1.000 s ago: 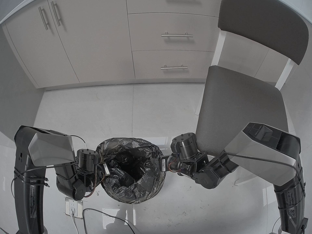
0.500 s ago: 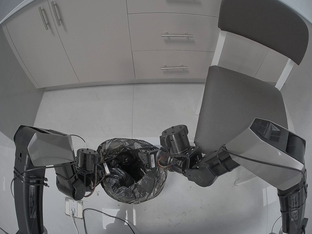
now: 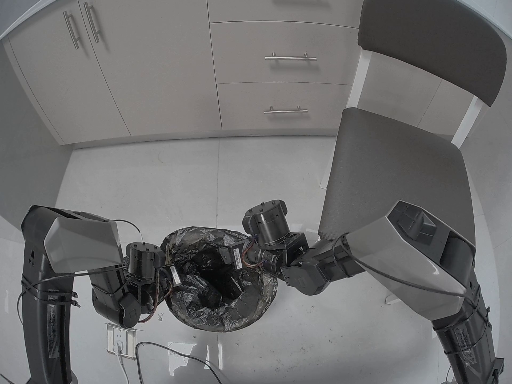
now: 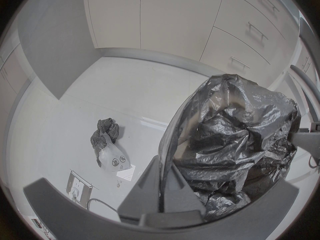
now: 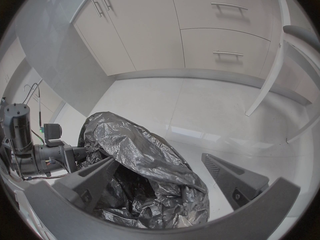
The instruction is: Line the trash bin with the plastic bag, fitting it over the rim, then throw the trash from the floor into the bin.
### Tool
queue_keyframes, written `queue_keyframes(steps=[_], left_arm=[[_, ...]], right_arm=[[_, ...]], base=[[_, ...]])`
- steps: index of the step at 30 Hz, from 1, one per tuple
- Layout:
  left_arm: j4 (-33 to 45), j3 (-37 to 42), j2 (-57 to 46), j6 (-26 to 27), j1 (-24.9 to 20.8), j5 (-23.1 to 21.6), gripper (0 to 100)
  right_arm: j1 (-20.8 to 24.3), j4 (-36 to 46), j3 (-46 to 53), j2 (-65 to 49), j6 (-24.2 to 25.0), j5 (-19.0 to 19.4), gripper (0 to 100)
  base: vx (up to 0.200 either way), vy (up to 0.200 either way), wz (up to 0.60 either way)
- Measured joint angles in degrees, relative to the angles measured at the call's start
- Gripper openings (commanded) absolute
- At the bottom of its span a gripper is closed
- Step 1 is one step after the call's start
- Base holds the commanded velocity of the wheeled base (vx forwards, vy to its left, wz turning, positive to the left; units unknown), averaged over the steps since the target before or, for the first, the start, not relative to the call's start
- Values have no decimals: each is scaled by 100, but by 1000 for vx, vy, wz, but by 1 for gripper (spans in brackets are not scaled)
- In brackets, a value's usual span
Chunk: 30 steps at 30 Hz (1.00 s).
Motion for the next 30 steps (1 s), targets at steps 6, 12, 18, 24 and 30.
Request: queue_keyframes(steps=[6,12,18,24,30], left_arm=[[-6,5,-44,0,-28,0,0],[-4,-6,-80,11,-135,13,0],[2,0,-204,71,-183,18,0],[35,5,-295,211,-210,20,100],[13,2,-317,216,-210,22,100]], right_arm=[[-48,178,-312,154,-38,-16,100],[-119,249,-645,289,-35,-128,100],[-152,389,-861,364,-38,-176,100],[-180,547,-1003,385,-22,-189,100],[-183,552,-1069,389,-22,-189,100]], base=[[0,0,0],[0,0,0],[0,0,0],[0,0,0],[0,0,0]])
